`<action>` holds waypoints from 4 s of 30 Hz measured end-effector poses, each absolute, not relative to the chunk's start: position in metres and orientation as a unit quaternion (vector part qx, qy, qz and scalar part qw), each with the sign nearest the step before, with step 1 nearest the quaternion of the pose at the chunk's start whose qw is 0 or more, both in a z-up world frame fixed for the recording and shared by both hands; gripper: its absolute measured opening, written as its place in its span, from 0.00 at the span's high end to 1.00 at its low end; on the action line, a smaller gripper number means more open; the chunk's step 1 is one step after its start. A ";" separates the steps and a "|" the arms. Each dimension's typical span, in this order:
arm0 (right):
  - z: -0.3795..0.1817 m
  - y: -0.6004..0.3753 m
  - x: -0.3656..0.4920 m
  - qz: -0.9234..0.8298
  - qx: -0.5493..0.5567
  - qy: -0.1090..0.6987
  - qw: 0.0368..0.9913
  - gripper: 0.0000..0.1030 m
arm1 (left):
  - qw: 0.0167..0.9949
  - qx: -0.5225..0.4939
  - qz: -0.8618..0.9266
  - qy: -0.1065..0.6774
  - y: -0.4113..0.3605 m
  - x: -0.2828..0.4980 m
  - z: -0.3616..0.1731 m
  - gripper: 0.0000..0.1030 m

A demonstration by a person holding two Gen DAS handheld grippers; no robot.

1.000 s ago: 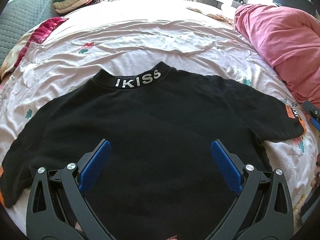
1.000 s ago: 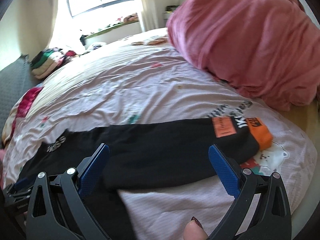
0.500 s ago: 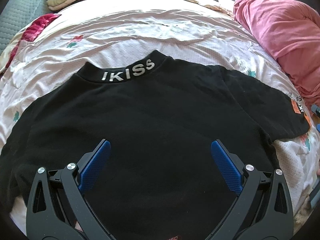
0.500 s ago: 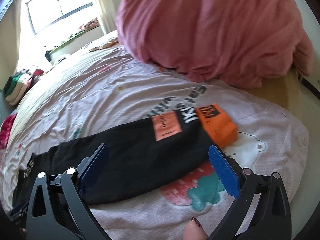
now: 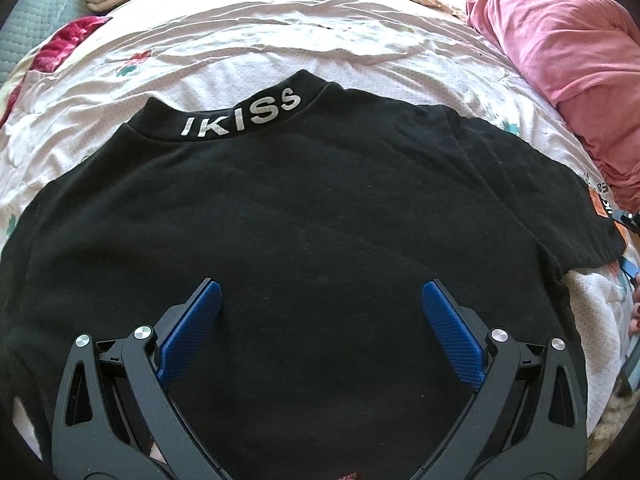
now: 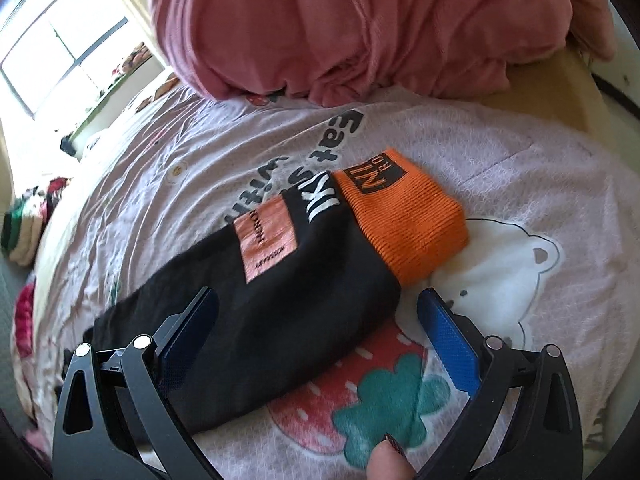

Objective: Fold small clothes
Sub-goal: 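Grasp the orange sleeve cuff with the right tool and lift it, then carry the sleeve across the sweatshirt body with the right tool, then open the right tool on the cuff while the left tool grasps the cuff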

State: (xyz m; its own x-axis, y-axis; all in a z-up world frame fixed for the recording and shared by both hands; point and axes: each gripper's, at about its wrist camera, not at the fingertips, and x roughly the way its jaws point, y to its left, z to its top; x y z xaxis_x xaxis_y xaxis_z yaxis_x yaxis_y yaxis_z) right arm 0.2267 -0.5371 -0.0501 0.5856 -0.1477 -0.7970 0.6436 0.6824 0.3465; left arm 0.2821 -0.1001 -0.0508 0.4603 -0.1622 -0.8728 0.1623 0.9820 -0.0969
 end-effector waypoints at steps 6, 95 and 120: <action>-0.055 -0.543 0.237 -0.245 0.330 0.379 0.829 0.29 | 0.856 -0.011 -0.085 0.510 -0.090 0.286 -0.048 0.08; 0.021 -0.290 0.241 0.132 0.092 0.300 0.940 0.54 | 0.776 -0.248 -0.206 0.541 -0.040 0.260 -0.048 0.56; 0.024 -0.357 0.246 0.020 0.100 0.312 0.945 0.51 | 0.864 -0.181 -0.164 0.441 -0.037 0.259 0.031 0.94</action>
State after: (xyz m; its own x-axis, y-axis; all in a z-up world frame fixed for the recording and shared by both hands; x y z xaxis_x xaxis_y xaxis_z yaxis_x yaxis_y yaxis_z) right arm 0.2458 -0.3566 0.0243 0.8042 0.0993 -0.5860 0.0256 0.9793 0.2010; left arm 0.2594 -0.0373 0.0312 0.5573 -0.4438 -0.7018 0.1241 0.8802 -0.4580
